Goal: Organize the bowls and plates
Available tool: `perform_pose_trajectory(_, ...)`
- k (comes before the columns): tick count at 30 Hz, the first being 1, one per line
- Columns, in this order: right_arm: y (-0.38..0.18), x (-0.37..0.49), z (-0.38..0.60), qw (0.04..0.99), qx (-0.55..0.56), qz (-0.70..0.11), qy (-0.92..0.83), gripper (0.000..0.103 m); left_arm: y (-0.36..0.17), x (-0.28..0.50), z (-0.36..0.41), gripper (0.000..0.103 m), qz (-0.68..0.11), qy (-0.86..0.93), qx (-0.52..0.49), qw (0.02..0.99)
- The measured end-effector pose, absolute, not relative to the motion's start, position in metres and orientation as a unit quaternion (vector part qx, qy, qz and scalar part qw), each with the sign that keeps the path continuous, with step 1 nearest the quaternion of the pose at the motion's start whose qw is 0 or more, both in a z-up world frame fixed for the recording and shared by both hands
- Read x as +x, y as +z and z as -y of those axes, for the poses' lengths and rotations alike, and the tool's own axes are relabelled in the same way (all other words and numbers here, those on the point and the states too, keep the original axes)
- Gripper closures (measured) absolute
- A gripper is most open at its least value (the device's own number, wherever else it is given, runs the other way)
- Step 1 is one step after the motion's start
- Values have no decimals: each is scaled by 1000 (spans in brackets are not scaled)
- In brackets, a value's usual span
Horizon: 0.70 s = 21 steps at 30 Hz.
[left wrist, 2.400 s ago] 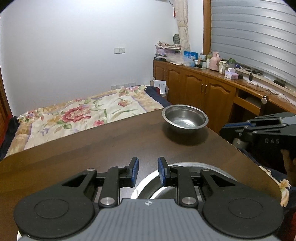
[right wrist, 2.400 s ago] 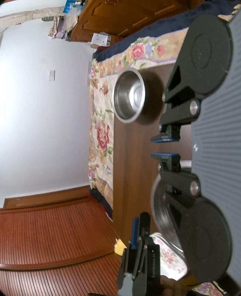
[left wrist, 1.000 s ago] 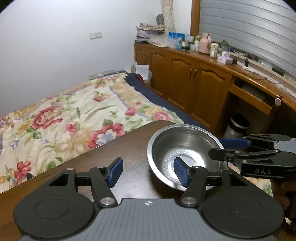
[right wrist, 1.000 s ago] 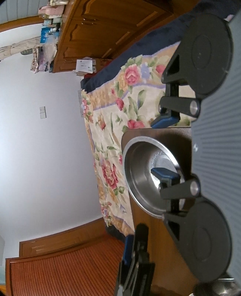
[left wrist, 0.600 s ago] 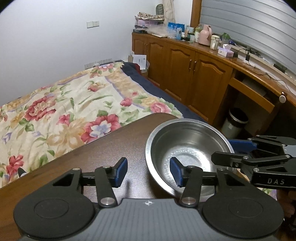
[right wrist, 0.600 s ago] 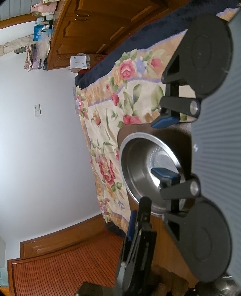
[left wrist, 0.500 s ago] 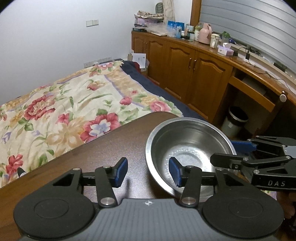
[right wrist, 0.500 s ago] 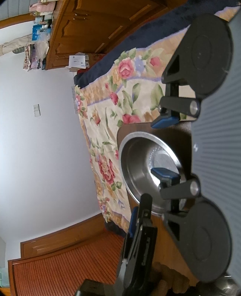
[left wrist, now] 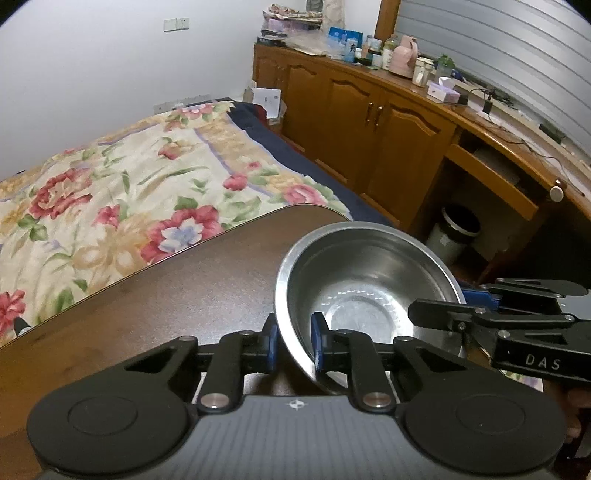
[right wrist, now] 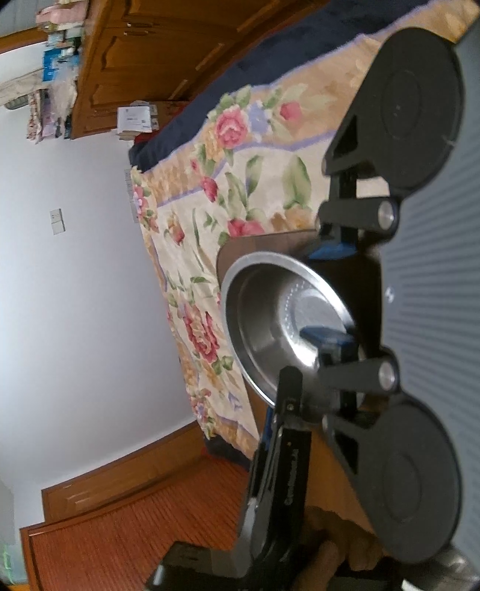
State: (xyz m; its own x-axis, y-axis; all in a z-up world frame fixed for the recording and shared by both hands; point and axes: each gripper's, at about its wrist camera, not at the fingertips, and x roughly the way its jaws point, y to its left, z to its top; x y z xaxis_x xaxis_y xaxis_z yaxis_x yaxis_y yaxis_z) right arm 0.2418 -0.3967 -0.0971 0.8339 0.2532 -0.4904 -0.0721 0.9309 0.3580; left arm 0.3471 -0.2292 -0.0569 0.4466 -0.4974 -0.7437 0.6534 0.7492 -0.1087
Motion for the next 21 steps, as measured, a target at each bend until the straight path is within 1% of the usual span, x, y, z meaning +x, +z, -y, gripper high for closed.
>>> perform_pose_trajectory(3,-96,241,396,942,169,-277,81,78,-47,342,224,83,-391,-342,91,850)
perform_pose_trajectory(5,-94,240,396,941,172,-279,81,80,-38,338,220,83,-383,-342,89,853)
perform_pose_trajectory(14,-63,229,387,949,163,-253,89,82,1,316,201,83,-344,-342,86,870)
perform_pose_trajectory(17,-51,224,383,953,157,-243,90,82,12,307,194,85,-333,-344,91,873)
perform_pose_trajectory(21,-38,216,379,955,158,-232,92,82,27,294,182,85,-324,-347,89,876)
